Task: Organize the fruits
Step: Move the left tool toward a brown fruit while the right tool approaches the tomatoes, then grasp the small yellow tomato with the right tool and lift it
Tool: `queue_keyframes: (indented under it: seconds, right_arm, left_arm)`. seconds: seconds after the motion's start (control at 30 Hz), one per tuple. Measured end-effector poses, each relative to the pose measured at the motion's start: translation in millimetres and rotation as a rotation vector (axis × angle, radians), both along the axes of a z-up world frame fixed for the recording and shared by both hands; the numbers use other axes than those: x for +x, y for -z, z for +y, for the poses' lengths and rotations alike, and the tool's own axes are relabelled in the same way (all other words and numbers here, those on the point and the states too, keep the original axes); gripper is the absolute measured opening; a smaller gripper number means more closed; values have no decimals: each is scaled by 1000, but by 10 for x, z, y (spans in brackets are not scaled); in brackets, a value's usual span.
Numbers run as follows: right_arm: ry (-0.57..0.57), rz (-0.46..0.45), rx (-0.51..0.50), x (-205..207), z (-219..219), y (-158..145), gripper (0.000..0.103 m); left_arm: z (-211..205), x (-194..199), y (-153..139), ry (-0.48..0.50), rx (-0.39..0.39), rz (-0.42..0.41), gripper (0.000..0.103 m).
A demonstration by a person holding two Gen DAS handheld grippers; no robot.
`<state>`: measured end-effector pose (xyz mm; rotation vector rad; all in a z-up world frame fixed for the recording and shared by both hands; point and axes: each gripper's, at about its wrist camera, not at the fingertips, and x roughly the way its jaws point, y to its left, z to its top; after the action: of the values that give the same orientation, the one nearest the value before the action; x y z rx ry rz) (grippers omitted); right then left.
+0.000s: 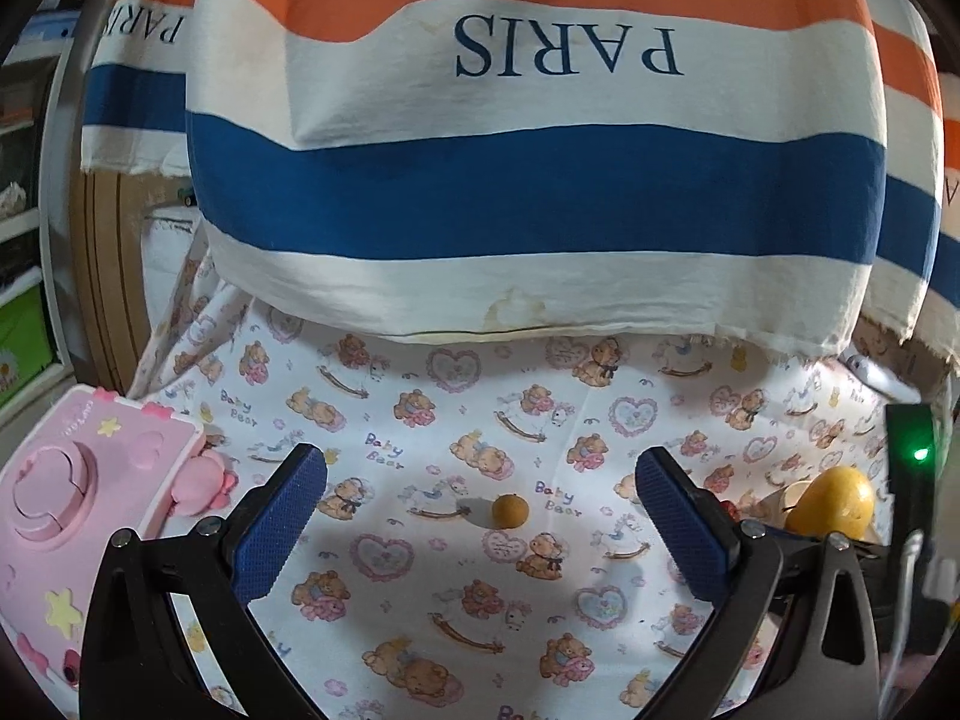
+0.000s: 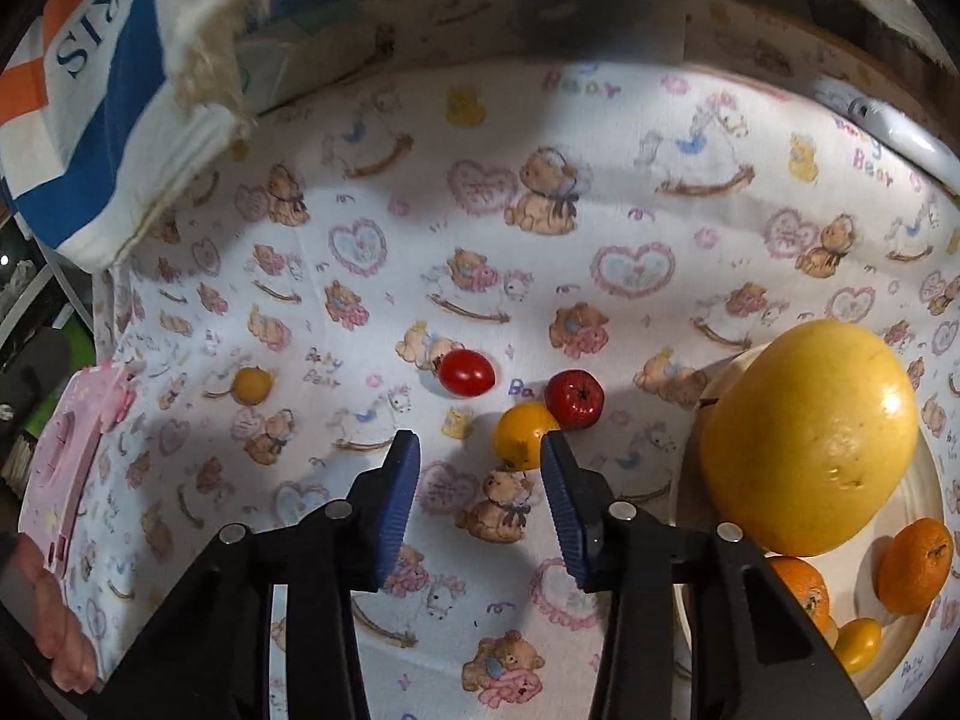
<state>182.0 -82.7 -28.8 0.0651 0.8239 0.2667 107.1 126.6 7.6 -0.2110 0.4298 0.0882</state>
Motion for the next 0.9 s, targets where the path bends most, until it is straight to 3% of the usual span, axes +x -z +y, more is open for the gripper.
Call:
queue_keyframes:
  seconds: [0.07, 0.23, 0.33, 0.4, 0.57, 0.7, 0.73, 0.77, 0.9]
  right_arm:
    - [0, 14, -7, 32, 5, 36, 35]
    - [27, 37, 8, 91, -28, 137, 35]
    - [52, -1, -33, 87, -19, 162, 35]
    - [54, 4, -64, 112, 24, 213, 35]
    - [79, 31, 9, 181, -64, 279, 27]
    - [78, 14, 8, 157, -64, 269, 21]
    - [73, 7, 8, 124, -98, 249, 9]
    - [59, 6, 12, 108, -103, 235, 6]
    - [22, 32, -4, 60, -45, 218, 6]
  left_arm:
    - [7, 11, 14, -5, -3, 8, 102]
    - [2, -2, 9, -22, 6, 11, 102]
    - [-19, -31, -14, -21, 12, 2, 102]
    - [-48, -42, -27, -28, 40, -8, 102]
    - [-98, -33, -10, -54, 126, -18, 102]
    - [-83, -30, -9, -25, 89, -8, 102]
    - [-80, -37, -19, -17, 82, -9, 102]
    - [-82, -46, -29, -15, 80, -13, 102]
    - [-39, -92, -77, -25, 59, -32, 102]
